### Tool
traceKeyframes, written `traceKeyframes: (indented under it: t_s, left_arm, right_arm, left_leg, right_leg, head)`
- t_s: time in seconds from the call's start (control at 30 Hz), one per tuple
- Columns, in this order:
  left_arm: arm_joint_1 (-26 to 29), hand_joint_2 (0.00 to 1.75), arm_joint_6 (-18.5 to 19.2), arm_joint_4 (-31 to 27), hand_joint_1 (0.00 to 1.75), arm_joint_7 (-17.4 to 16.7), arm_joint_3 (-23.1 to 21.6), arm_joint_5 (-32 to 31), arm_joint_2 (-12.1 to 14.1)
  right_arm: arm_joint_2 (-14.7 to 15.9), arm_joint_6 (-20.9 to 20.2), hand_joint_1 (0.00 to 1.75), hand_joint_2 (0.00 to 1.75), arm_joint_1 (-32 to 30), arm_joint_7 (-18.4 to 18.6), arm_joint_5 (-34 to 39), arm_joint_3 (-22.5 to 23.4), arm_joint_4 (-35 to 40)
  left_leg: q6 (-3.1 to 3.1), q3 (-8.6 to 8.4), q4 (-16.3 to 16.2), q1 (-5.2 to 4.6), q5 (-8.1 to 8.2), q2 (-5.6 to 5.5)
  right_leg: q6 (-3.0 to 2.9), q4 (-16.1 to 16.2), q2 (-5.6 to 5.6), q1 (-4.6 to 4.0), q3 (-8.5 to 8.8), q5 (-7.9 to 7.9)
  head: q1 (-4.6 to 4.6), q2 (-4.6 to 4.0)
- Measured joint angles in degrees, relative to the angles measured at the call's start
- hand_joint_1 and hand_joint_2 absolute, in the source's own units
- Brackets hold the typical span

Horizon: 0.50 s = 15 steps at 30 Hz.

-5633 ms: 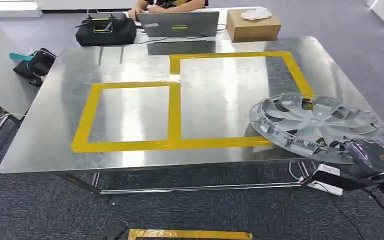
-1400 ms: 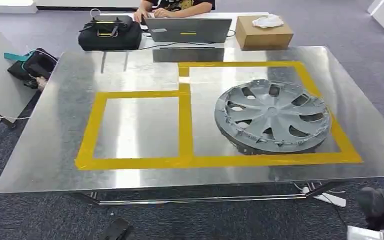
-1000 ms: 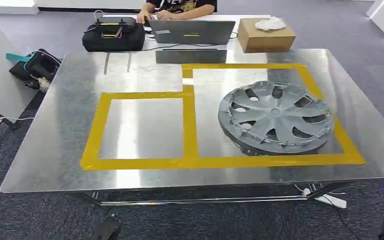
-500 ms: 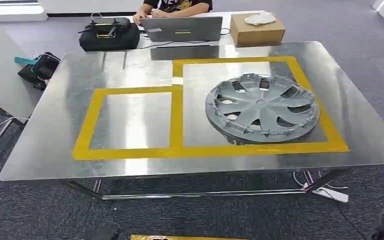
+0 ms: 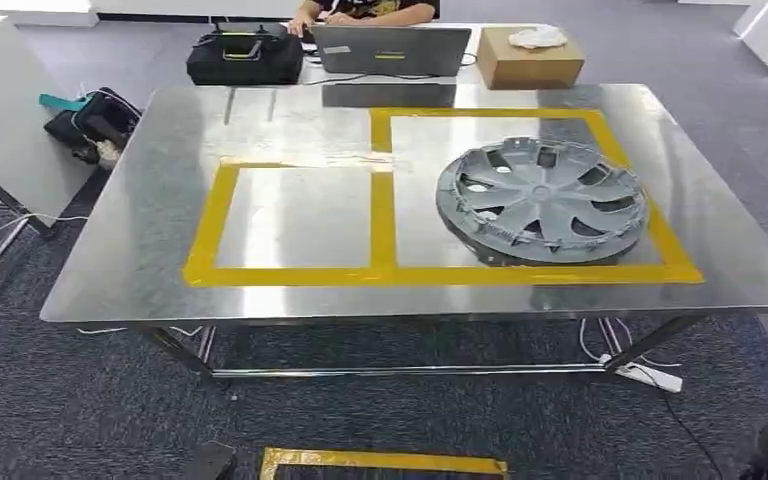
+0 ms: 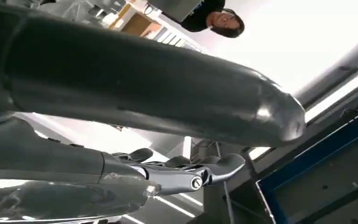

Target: Take the parts from the cabinet and place them on the table.

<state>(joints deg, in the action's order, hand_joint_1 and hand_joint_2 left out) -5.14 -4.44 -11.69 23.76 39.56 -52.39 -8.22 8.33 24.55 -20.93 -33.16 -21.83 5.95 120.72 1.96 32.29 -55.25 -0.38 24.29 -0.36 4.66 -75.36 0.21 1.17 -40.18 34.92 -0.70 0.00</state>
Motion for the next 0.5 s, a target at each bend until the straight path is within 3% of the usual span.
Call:
traceKeyframes:
  t_s: [0.03,0.07,0.1,0.13,0.17,0.2,0.27,0.3,0.33,0.37,0.43,0.47,0.5]
  left_arm:
    - [0.0,0.0,0.0,0.0,0.0,0.0,0.0,0.0,0.1]
    - [0.0,0.0,0.0,0.0,0.0,0.0,0.0,-0.1,0.1]
    - [0.0,0.0,0.0,0.0,0.0,0.0,0.0,-0.1,0.1]
    - [-0.1,0.0,0.0,0.0,0.0,0.0,0.0,-0.3,0.1]
    - [-0.1,0.0,0.0,0.0,0.0,0.0,0.0,-0.4,0.1]
    - [-0.1,0.0,0.0,0.0,0.0,0.0,0.0,-0.4,0.1]
    - [-0.2,0.0,0.0,0.0,0.0,0.0,0.0,-0.5,0.1]
    - [-0.1,0.0,0.0,0.0,0.0,0.0,0.0,-0.5,0.2]
    - [0.1,0.0,0.0,0.0,0.0,0.0,0.0,-0.5,0.2]
    - [0.2,0.0,0.0,0.0,0.0,0.0,0.0,-0.5,0.3]
    - [0.2,0.0,0.0,0.0,0.0,0.0,0.0,-0.6,0.2]
    - [0.1,0.0,0.0,0.0,0.0,0.0,0.0,-0.6,0.2]
    - [0.1,0.0,0.0,0.0,0.0,0.0,0.0,-0.6,0.2]
  right_arm:
    - [-0.2,0.1,0.0,0.0,0.0,-0.1,0.4,0.0,0.0]
    - [-0.3,0.1,0.0,0.0,0.0,-0.2,0.8,0.0,0.1]
    - [-0.4,0.2,0.0,0.0,0.1,-0.2,1.1,0.0,0.2]
    - [-0.5,0.2,0.0,0.0,0.3,-0.3,1.4,0.0,0.4]
    - [-0.6,0.2,0.0,0.0,0.6,-0.5,1.5,0.0,0.5]
    - [-0.7,0.3,0.0,0.0,0.8,-0.7,1.7,0.0,0.8]
    - [-0.9,0.6,0.0,0.0,0.8,-0.8,1.7,0.0,0.9]
    - [-1.0,0.7,0.0,0.0,0.8,-0.8,1.7,0.0,0.9]
    - [-1.1,0.8,0.0,0.0,0.9,-0.8,1.6,0.0,1.0]
    - [-1.2,0.9,0.0,0.0,0.9,-0.9,1.5,0.0,1.0]
    - [-1.4,1.1,0.0,0.0,0.9,-0.9,1.5,0.0,1.1]
    - [-1.5,1.1,0.0,0.0,0.9,-1.0,1.5,0.0,1.1]
    - [-1.6,1.2,0.0,0.0,0.9,-1.0,1.6,0.0,1.1]
  left_leg:
    - [-0.06,0.79,0.0,-0.08,-0.61,0.01]
    - [-0.13,1.51,-0.1,-0.14,-1.15,0.01]
    - [-0.25,2.13,-0.1,-0.17,-1.69,0.0]
    - [-0.46,2.69,-0.2,-0.17,-2.26,-0.02]
    - [-0.81,3.0,-0.3,-0.37,-2.77,-0.07]
    - [-1.06,3.12,-0.4,-0.47,-3.26,-0.04]
    - [-1.68,3.14,-0.1,-0.25,-4.3,-0.01]
    - [-2.07,3.28,0.0,-0.24,-4.62,-0.06]
    - [-2.38,3.65,-0.3,-0.1,-4.46,-0.12]
    - [-2.83,4.42,-2.0,-0.15,-0.97,-0.1]
    - [-3.46,6.59,-9.9,0.16,6.58,-0.07]
    - [-3.63,7.63,-14.4,0.25,8.93,-0.06]
    - [-3.74,8.07,-17.9,0.3,9.65,-0.06]
  right_leg:
    - [-0.1,0.3,0.0,-0.03,1.22,-1.48]
    - [-0.25,2.6,0.0,-0.08,3.44,-3.64]
    - [-0.45,6.9,0.0,-0.14,6.65,-5.74]
    - [-0.76,12.9,0.01,-0.24,10.92,-6.58]
    - [-1.01,18.5,0.05,-0.36,14.34,-4.49]
    - [-1.24,20.9,0.22,-0.52,16.15,-4.23]
    - [-1.74,20.2,0.19,-0.84,14.68,-4.64]
    - [-2.2,20.2,0.19,-0.89,14.4,-4.92]
    - [-2.97,20.5,-0.16,-0.4,13.77,-5.74]
    - [-3.5,20.4,-0.21,-0.46,12.94,-6.45]
    - [-3.78,20.3,-0.23,-0.47,11.45,-7.95]
    - [-3.8,20.3,-0.28,-0.51,10.77,-8.69]
    - [-3.73,20.2,-0.33,-0.51,9.73,-9.51]
  head:
    - [0.02,0.0]
    - [0.02,0.0]
    - [0.02,0.0]
    - [0.0,0.0]
    - [0.0,0.0]
    - [0.13,0.0]
    - [-0.07,0.0]
    - [-0.09,0.0]
    - [0.0,0.0]
    - [0.28,0.0]
    - [0.5,0.0]
    - [0.48,0.0]
    - [0.5,0.0]
